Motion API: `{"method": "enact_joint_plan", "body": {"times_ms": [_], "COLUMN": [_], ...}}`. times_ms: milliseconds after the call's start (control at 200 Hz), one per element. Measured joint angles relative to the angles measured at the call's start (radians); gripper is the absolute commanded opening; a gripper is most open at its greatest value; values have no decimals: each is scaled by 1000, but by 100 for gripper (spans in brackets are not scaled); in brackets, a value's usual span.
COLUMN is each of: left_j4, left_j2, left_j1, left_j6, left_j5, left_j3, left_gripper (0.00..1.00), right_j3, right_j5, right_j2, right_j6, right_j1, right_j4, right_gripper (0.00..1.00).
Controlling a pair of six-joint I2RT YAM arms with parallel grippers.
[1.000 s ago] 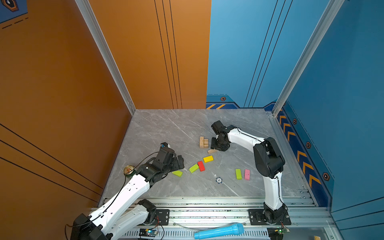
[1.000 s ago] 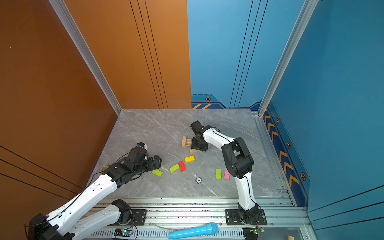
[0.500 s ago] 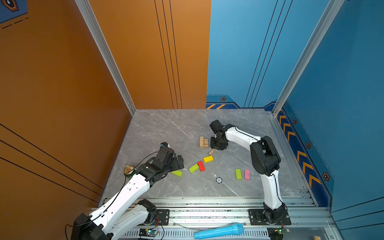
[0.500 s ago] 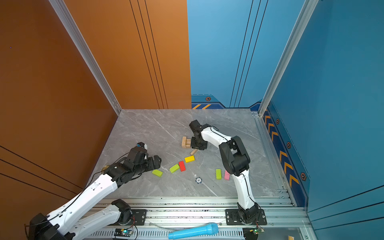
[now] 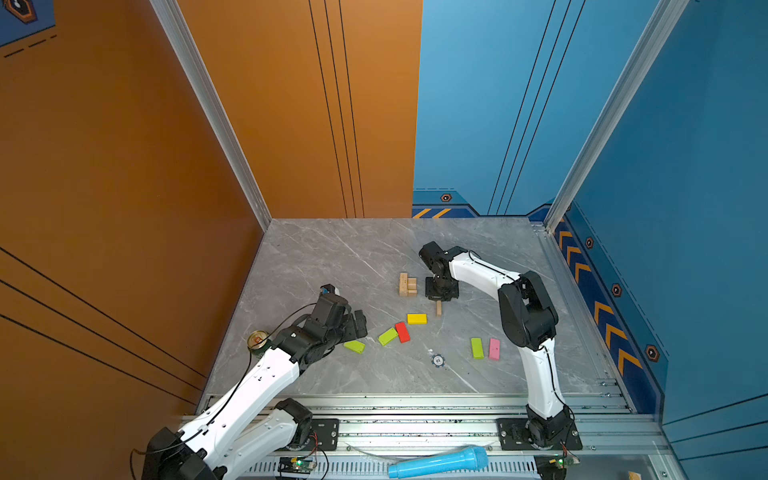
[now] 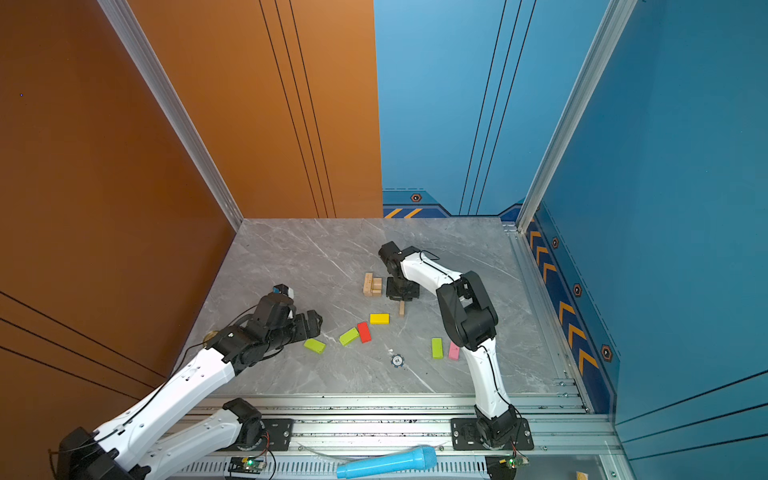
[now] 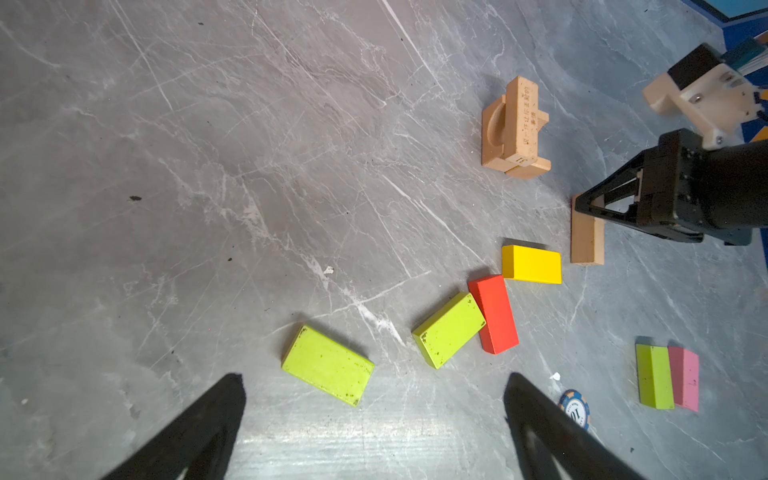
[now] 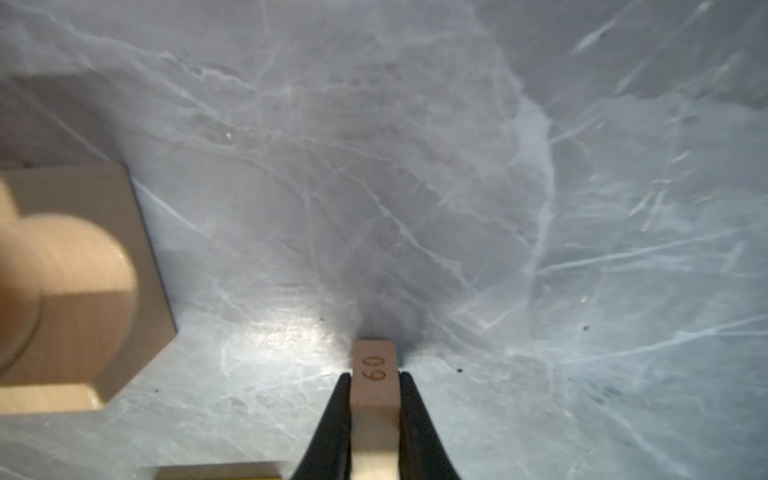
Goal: Build the wood block tower
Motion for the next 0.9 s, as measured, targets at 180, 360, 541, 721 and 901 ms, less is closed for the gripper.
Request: {"method": "enact_joint_plan", "body": {"times_ms": [180,360,541,721,901], "left_j4": [0,0,0,0,0], "left_j2": [-5,-6,-9,-15,-14], "left_j1": [0,0,0,0,0], "left_j6": [0,0,0,0,0], "left_j5": [0,0,0,4,7], "left_j3": [0,0,0,0,0], "left_gripper": [99,99,99,99,99], "right_j3": [54,193,216,216,216], "right_j5": [121,347,476,517,523], "right_j2": [2,72,172,215,215], "right_j6": [-42,-90,-106,-110,-109], "right_j1": [11,71,113,111,112], "right_j4": [-74,-201,-281,-312,-316], "right_gripper": [14,15,17,18,26]}}
